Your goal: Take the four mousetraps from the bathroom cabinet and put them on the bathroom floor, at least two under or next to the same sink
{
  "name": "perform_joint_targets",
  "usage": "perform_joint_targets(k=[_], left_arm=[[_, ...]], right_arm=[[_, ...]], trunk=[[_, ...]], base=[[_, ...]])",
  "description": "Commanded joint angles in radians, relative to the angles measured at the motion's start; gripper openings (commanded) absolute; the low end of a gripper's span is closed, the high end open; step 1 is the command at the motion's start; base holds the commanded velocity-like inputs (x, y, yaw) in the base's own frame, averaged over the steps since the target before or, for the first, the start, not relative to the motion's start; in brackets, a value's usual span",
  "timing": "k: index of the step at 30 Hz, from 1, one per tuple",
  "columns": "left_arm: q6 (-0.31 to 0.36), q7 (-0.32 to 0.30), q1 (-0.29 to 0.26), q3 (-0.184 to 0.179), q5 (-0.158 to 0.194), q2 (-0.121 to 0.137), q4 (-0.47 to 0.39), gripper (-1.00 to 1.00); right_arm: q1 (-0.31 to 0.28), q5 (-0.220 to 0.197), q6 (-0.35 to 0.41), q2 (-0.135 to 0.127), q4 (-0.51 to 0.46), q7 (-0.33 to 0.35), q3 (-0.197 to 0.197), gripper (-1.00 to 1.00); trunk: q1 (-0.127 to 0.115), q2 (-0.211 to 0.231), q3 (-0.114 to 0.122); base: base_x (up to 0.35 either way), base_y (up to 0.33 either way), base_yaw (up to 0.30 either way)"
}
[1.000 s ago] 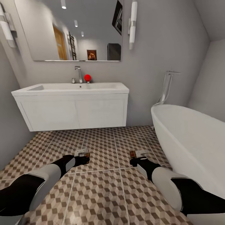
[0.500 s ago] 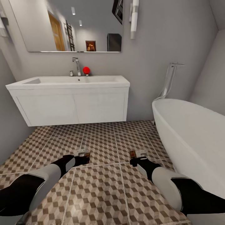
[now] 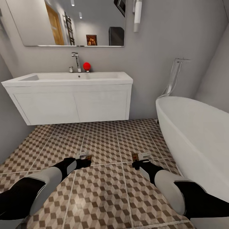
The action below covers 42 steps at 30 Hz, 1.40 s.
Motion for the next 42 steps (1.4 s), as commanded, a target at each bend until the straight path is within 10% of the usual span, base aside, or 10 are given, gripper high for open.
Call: perform_joint_targets(k=[1,42], left_arm=[[0.004,-0.002,-0.001,-0.009,0.008,0.0,0.0,-1.0],[-0.097,-0.002,-0.001,-0.009,0.008,0.005,0.001,-1.0]], right_arm=[[-0.001,0.007,0.002,0.0,0.002,-0.002,-0.004,-1.0],[-0.002,0.007,-0.031,0.0,0.002,-0.002,-0.004,-1.0]], trunk=[[0.0,0.0,-0.001],[0.0,0.0,-0.001]], base=[[0.0,0.0,0.0],[0.125,0.0,0.0]])
